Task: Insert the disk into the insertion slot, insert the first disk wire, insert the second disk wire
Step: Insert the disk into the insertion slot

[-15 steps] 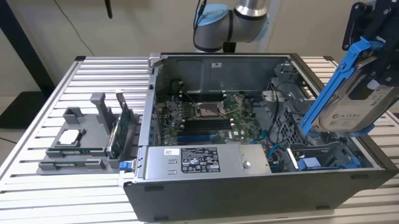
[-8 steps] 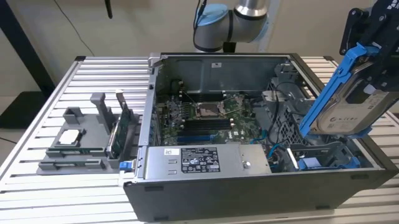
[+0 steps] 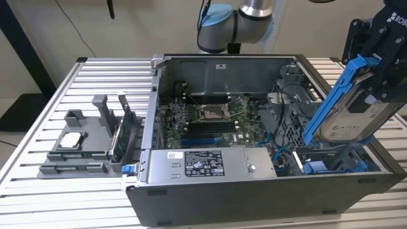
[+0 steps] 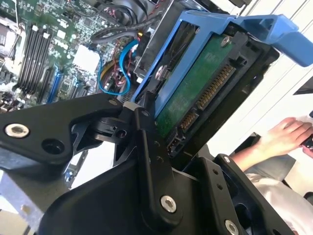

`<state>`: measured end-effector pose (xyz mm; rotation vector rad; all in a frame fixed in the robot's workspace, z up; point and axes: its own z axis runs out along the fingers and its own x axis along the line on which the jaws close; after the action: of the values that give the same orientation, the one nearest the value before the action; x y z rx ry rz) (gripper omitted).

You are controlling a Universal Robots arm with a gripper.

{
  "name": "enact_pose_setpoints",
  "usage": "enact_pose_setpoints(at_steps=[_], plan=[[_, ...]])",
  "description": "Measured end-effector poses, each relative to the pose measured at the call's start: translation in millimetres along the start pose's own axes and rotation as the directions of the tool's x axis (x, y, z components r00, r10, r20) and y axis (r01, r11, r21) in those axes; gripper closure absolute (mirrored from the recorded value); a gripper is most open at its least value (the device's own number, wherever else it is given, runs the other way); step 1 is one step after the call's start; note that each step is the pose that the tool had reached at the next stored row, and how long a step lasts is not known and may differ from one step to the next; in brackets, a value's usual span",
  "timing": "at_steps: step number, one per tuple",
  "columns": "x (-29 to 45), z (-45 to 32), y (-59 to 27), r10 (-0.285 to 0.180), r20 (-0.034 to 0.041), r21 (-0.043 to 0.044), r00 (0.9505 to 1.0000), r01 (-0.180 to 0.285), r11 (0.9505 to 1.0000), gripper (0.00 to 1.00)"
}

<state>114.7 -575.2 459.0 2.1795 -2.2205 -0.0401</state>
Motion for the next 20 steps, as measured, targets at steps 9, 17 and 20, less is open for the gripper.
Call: enact_pose_setpoints(at_steps=[9, 17, 20], plan=[[-0.1, 16.7, -2.7, 0.0, 0.0002, 0.0, 1.0, 0.0, 1.0, 0.67], [-0.8, 30.8, -7.1, 0.0, 0.0013, 0.0, 1.0, 0.0, 1.0, 0.67], [-1.1, 34.8, -9.1, 0.0, 0.0019, 0.0, 1.0, 0.0, 1.0, 0.67]])
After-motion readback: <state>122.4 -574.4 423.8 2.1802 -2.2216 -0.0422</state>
